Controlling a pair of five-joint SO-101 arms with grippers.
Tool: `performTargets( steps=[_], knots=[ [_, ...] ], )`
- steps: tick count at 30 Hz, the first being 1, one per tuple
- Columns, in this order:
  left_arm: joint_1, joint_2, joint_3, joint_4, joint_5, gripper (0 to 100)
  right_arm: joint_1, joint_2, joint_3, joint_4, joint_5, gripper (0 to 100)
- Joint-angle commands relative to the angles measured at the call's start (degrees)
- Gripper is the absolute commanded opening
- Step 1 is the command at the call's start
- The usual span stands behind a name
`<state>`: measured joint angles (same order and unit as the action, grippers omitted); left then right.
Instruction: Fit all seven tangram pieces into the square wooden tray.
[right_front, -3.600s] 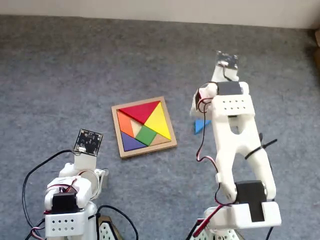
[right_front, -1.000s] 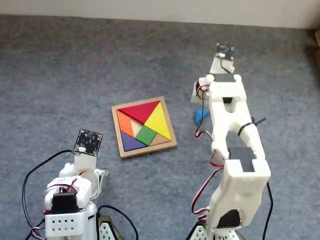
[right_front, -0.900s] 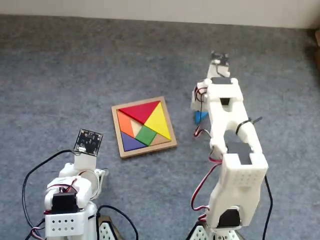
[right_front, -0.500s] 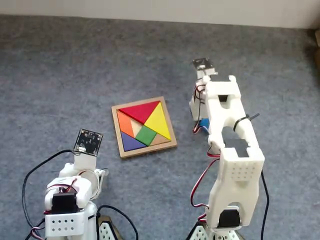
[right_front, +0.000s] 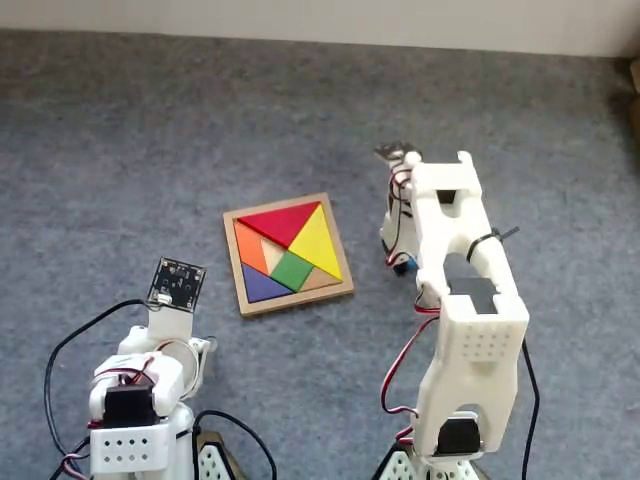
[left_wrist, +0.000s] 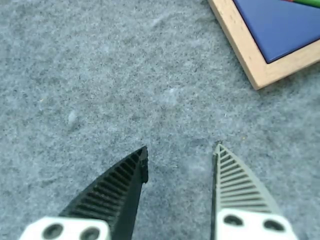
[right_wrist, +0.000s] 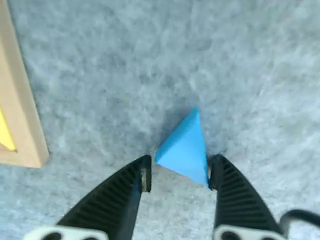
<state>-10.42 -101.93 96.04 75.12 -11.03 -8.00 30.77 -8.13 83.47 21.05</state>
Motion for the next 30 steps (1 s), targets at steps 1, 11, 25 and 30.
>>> performTargets(
  steps=[1,11,25,30],
  knots=[
    [-0.3,-2.4,1.1,0.4,0.4,21,-0.8,-0.4,-1.0,1.0,0.7,9.6],
    [-0.3,-2.4,1.1,0.4,0.4,21,-0.6,-2.2,-2.2,-0.2,0.7,0.6],
    [-0.3,-2.4,1.1,0.4,0.4,21,-1.5,-6.9,-9.6,0.0,-8.5,13.2],
    [-0.3,-2.4,1.1,0.4,0.4,21,-2.4,-5.8,-8.3,-6.7,-9.0,13.2]
  ],
)
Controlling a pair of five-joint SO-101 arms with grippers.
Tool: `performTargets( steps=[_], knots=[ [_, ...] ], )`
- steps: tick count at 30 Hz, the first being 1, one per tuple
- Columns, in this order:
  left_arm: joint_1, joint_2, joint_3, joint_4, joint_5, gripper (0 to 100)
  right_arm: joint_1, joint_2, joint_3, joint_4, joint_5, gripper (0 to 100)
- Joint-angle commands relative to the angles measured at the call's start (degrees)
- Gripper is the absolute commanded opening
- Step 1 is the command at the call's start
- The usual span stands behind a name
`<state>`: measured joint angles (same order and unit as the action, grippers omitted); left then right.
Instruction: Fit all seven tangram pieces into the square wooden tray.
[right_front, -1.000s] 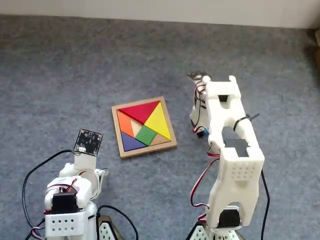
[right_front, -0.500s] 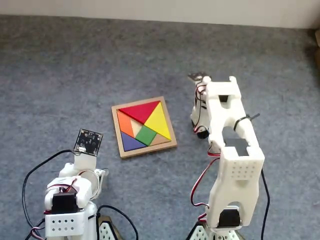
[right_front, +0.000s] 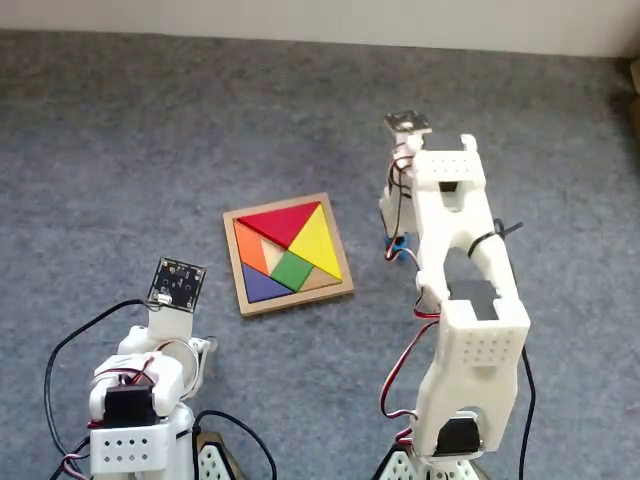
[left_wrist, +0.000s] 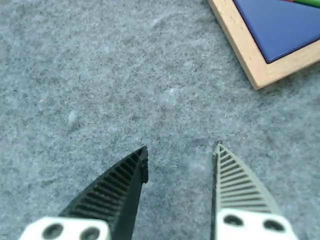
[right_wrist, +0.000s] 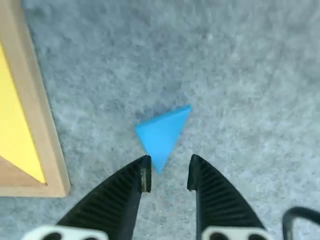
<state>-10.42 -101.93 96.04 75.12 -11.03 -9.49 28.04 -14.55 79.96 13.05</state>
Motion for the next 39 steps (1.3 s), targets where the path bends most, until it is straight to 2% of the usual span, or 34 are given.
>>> performTargets(
  steps=[1,10,23,32,39],
  knots=[
    [-0.3,-2.4,1.1,0.4,0.4,21,-0.8,-2.3,-1.4,-4.0,-1.9,13.2],
    [-0.3,-2.4,1.1,0.4,0.4,21,-1.4,6.7,-1.1,-6.2,-4.1,13.2],
    [-0.3,-2.4,1.1,0.4,0.4,21,-3.7,8.7,-1.1,1.4,-4.1,13.4],
    [-0.3,-2.4,1.1,0.4,0.4,21,-3.7,9.0,-0.7,1.4,-3.8,13.0],
    [-0.3,-2.4,1.1,0.4,0.4,21,-3.5,8.5,-1.1,1.5,-3.7,0.4]
  ],
)
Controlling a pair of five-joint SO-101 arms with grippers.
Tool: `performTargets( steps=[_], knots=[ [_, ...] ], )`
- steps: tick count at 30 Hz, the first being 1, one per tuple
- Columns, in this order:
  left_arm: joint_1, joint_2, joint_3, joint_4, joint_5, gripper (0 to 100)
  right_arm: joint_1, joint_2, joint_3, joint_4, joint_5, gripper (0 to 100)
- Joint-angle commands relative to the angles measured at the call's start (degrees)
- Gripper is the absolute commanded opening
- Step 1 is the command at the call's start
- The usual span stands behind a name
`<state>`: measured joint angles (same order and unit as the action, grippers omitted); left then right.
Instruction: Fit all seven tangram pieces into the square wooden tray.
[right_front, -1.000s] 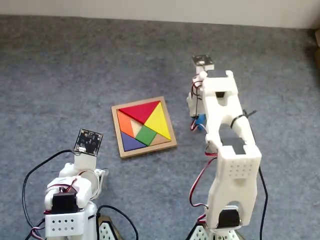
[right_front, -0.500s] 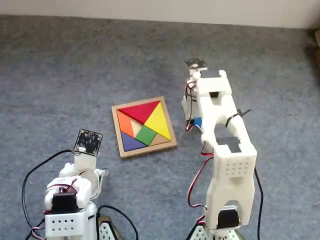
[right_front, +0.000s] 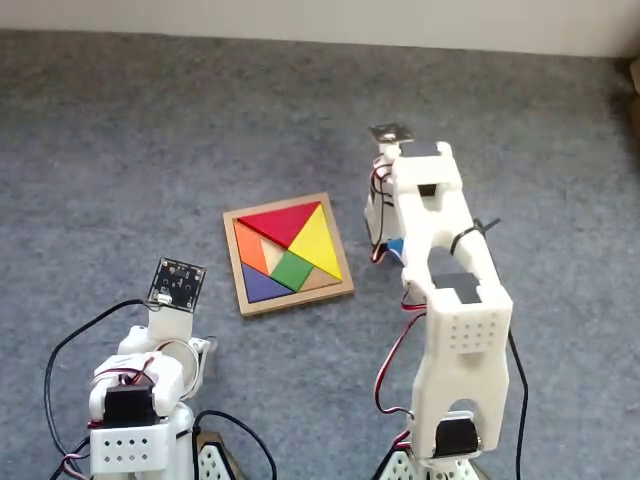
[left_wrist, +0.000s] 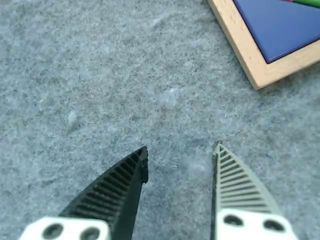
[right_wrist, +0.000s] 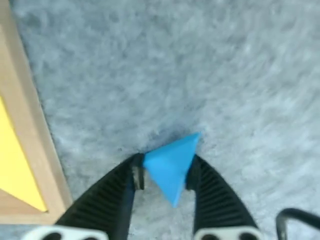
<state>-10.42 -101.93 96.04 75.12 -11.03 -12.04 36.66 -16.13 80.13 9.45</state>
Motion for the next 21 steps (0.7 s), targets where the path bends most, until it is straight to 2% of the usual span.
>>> performTargets(
  steps=[1,5,17,21],
  knots=[
    [-0.3,-2.4,1.1,0.4,0.4,21,-0.9,-0.1,0.5,1.6,0.2,0.7],
    [-0.3,-2.4,1.1,0.4,0.4,21,-0.8,-2.6,-1.1,5.7,5.5,0.6],
    [-0.3,-2.4,1.1,0.4,0.4,21,-0.4,-22.1,2.5,9.4,6.4,0.6],
    [-0.3,-2.4,1.1,0.4,0.4,21,-3.5,-26.8,4.8,9.4,9.4,0.6]
  ],
)
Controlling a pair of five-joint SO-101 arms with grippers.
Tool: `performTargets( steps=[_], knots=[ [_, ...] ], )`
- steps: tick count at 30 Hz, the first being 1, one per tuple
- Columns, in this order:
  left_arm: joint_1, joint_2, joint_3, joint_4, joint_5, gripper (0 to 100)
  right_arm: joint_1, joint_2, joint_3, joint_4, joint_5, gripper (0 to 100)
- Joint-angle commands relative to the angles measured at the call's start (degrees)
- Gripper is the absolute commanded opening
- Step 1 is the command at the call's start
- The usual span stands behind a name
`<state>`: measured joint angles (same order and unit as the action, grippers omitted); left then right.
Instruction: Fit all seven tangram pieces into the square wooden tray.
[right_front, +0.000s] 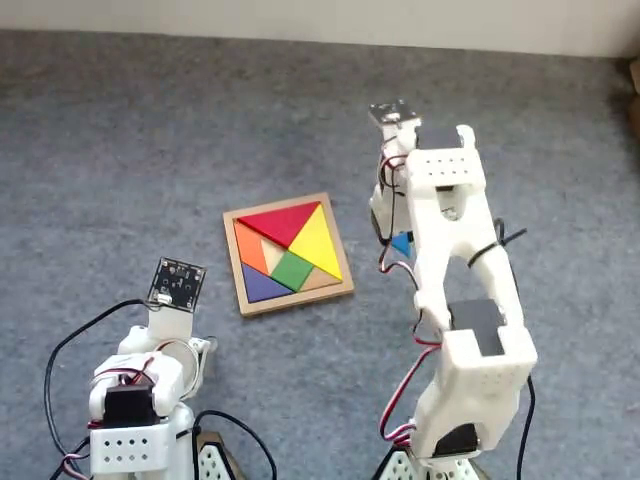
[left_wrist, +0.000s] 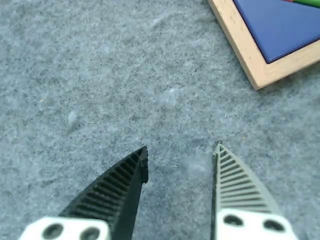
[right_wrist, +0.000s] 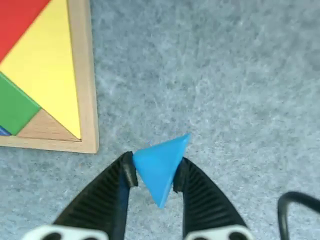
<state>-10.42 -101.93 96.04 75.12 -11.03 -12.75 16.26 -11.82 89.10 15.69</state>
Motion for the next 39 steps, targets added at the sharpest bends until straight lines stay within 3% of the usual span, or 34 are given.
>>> performTargets(
  steps=[1,5,16,23,34,39],
  knots=[
    [-0.3,-2.4,1.1,0.4,0.4,21,-4.2,-7.3,1.0,0.4,4.7,0.6],
    [-0.3,-2.4,1.1,0.4,0.4,21,-9.9,-10.0,2.2,-0.4,10.5,0.6],
    [-0.3,-2.4,1.1,0.4,0.4,21,-18.7,-10.2,11.7,-14.5,39.5,0.6],
    [-0.3,-2.4,1.1,0.4,0.4,21,-22.3,-10.1,12.6,-20.0,50.3,0.6],
    [-0.3,-2.4,1.1,0.4,0.4,21,-27.3,-9.9,13.5,-26.1,52.9,2.2],
    [-0.3,-2.4,1.1,0.4,0.4,21,-28.6,-10.0,17.1,-26.5,52.7,16.9]
  ],
)
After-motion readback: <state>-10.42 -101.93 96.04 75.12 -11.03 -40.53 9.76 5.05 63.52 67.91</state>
